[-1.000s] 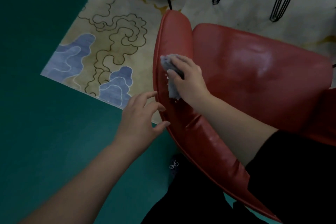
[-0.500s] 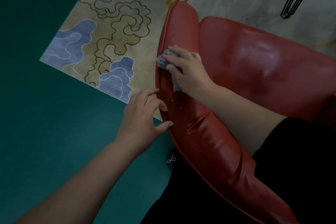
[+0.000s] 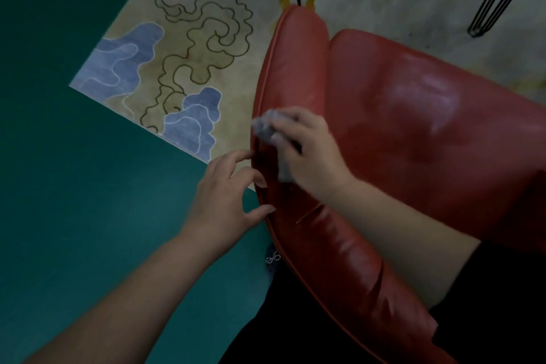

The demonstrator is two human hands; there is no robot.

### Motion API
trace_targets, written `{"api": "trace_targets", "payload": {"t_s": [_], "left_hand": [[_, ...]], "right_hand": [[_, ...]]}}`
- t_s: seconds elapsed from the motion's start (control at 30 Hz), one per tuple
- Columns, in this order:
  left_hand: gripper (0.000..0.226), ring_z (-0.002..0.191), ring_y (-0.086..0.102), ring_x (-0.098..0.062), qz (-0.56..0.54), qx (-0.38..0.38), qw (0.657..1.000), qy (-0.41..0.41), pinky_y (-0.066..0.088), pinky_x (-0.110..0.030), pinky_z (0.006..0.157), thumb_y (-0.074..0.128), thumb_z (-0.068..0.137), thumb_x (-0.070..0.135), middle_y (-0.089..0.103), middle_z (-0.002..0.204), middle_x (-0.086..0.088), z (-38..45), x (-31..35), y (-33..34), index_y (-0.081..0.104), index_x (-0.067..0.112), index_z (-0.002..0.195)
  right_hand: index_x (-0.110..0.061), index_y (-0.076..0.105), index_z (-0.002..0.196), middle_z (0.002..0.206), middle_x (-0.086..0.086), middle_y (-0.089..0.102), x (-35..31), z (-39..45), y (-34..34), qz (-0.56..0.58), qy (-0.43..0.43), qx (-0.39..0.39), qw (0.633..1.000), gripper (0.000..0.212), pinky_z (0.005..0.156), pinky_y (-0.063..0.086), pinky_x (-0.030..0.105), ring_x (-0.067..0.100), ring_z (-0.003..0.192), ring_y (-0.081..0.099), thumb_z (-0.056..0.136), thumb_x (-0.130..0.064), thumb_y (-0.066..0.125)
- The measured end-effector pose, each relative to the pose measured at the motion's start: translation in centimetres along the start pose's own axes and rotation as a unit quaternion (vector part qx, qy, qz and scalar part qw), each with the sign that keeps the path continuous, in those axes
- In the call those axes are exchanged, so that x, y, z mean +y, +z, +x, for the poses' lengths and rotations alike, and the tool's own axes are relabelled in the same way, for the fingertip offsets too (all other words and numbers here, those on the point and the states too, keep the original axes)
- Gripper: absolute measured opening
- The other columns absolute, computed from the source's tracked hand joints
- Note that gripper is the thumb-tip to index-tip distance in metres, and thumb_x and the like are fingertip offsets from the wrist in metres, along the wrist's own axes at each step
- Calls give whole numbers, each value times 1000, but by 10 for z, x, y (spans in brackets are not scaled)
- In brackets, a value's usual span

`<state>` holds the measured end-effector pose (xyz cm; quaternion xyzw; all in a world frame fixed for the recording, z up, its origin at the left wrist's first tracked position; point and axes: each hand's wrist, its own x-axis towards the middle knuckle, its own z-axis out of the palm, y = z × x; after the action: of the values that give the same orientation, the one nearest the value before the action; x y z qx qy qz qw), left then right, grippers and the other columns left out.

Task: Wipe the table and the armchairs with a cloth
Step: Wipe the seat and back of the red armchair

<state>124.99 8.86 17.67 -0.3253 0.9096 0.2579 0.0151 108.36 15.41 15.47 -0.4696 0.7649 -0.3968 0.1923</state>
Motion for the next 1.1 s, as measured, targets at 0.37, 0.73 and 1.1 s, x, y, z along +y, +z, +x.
{"api": "trace_targets", "payload": {"t_s": [0.37, 0.73, 1.1], "left_hand": [[35, 127, 35, -15, -10, -7, 1000, -7, 24, -25, 103, 83, 63, 39, 43, 134, 9, -1, 3, -3, 60, 29, 88], [38, 125, 35, -16, -5, -2, 1000, -20, 22, -22, 103, 84, 63, 37, 43, 136, 8, -1, 1, 1, 63, 25, 92], [35, 127, 33, -14, -7, -3, 1000, -24, 22, -24, 103, 83, 64, 37, 42, 135, 10, -1, 4, -1, 61, 28, 89]], "right_hand": [[-18, 68, 113, 113, 8, 50, 28, -18, -9, -12, 138, 84, 987, 26, 95, 42, 31, 26, 106, 51, 89, -15, 62], [-23, 74, 102, 107, 11, 53, 6, -34, -5, -54, -55, -46, 996, 18, 80, 48, 42, 30, 98, 50, 85, -23, 68], [-24, 75, 98, 105, 6, 51, 17, -37, -8, -9, -25, -47, 999, 17, 87, 46, 36, 24, 101, 50, 81, -26, 72]]}}
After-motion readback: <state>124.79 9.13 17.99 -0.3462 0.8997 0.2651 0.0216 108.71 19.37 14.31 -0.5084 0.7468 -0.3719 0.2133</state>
